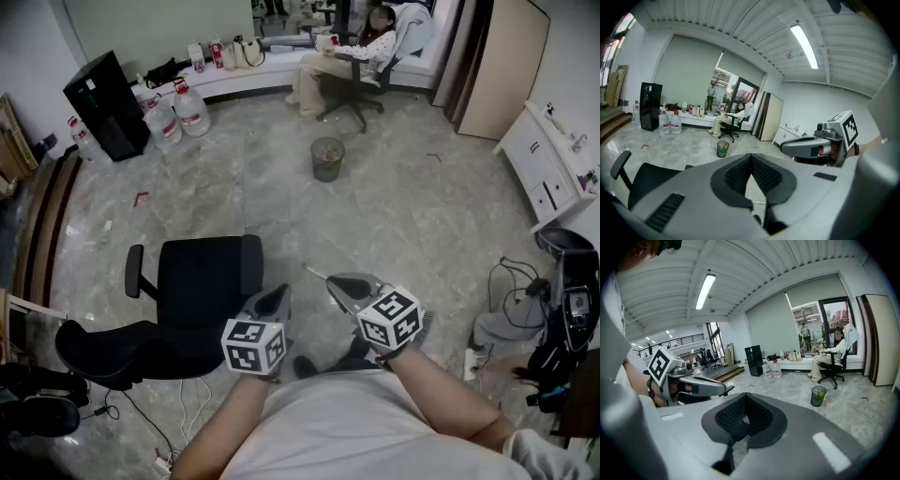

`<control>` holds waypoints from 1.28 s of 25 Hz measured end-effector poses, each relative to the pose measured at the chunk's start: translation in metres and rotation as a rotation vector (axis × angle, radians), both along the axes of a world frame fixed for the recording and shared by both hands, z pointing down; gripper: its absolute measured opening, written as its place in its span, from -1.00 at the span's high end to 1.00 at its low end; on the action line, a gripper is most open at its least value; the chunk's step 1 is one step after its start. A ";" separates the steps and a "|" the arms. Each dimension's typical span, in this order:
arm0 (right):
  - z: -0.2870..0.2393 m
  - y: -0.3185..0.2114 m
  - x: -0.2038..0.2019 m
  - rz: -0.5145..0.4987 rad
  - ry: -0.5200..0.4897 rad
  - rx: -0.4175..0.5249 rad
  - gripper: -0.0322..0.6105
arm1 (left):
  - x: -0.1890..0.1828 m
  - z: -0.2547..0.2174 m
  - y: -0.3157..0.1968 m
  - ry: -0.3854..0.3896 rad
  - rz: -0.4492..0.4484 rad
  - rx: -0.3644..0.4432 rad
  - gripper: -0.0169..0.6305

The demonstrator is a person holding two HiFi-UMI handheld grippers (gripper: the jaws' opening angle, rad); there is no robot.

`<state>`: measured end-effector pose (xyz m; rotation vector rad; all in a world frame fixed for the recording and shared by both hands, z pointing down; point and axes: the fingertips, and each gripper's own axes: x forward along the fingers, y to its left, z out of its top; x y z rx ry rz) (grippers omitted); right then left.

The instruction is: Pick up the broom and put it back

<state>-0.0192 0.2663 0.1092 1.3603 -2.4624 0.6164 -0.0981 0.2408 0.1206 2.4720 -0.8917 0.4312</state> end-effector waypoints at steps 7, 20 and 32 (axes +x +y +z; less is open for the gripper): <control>-0.001 -0.001 -0.003 -0.005 0.010 0.007 0.89 | -0.001 0.001 -0.002 0.005 0.004 0.000 0.93; -0.004 -0.019 0.007 0.003 -0.003 0.002 0.89 | -0.002 -0.001 -0.018 0.027 -0.026 0.001 0.92; 0.031 -0.113 0.095 -0.056 0.012 -0.062 0.89 | 0.053 0.022 -0.087 -0.031 -0.118 -0.047 0.92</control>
